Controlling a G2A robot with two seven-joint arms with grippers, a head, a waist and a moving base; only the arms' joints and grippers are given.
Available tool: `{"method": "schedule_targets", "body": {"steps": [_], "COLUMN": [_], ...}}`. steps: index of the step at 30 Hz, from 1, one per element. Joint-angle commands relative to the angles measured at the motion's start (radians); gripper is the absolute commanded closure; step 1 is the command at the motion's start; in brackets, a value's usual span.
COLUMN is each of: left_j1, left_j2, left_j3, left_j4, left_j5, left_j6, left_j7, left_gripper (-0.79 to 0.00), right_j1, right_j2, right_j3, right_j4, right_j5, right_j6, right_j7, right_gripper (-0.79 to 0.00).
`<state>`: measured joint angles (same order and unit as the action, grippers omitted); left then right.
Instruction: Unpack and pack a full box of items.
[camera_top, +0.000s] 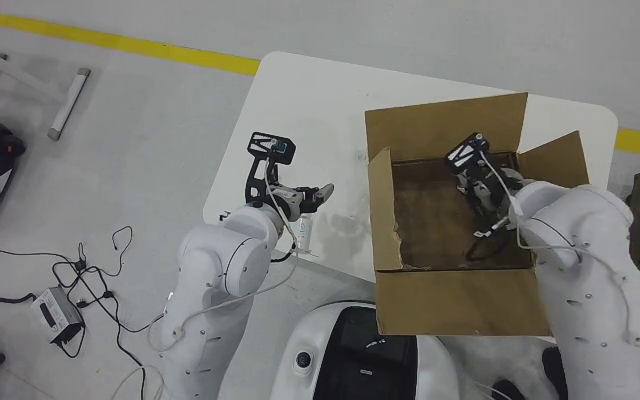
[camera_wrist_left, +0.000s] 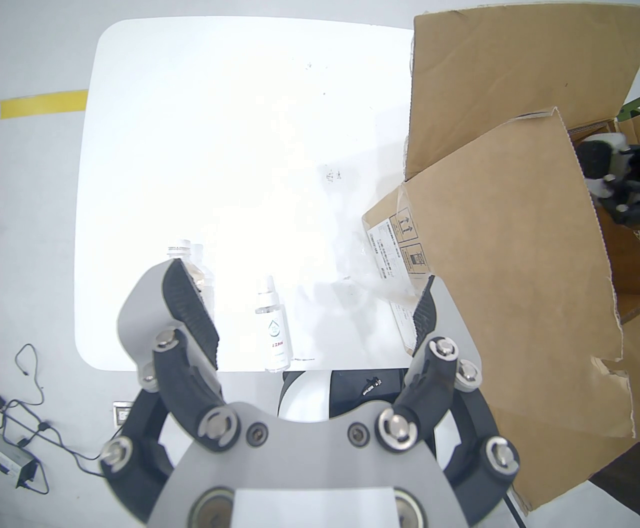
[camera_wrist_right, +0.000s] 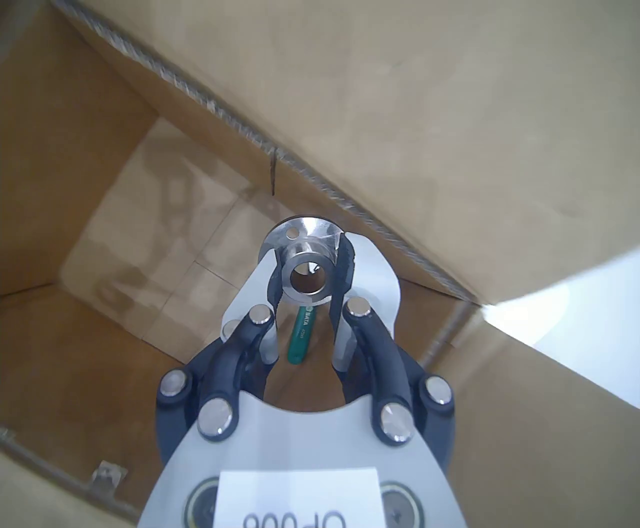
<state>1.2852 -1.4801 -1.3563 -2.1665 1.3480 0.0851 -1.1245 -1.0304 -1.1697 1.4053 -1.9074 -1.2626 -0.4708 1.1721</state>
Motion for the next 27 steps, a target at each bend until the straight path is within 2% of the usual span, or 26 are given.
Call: {"method": "schedule_targets", "body": {"steps": [1,9,21,27], "left_j1": [0.000,0.000,0.000,0.000], "left_j2": [0.000,0.000,0.000,0.000], "left_j3": [0.000,0.000,0.000,0.000], "left_j4": [0.000,0.000,0.000,0.000], "left_j5": [0.000,0.000,0.000,0.000], "left_j6": [0.000,0.000,0.000,0.000], "left_j7": [0.000,0.000,0.000,0.000], "left_gripper": [-0.785,-0.785,-0.785,-0.785], "right_j1": [-0.027,-0.092,-0.101,-0.103], "right_j2": [0.007,0.025,0.026,0.034], "right_j3": [0.059,0.189,0.190,0.250], "right_j4": [-0.050,-0.150,-0.153,-0.238], "right_j5": [0.039,0.123,0.114,0.113], "right_j6": [-0.009,-0.018,-0.010,0.040], "right_j7": [0.002,-0.024,-0.049,-0.093], "right_gripper": [0.000,0.000,0.000,0.000]}}
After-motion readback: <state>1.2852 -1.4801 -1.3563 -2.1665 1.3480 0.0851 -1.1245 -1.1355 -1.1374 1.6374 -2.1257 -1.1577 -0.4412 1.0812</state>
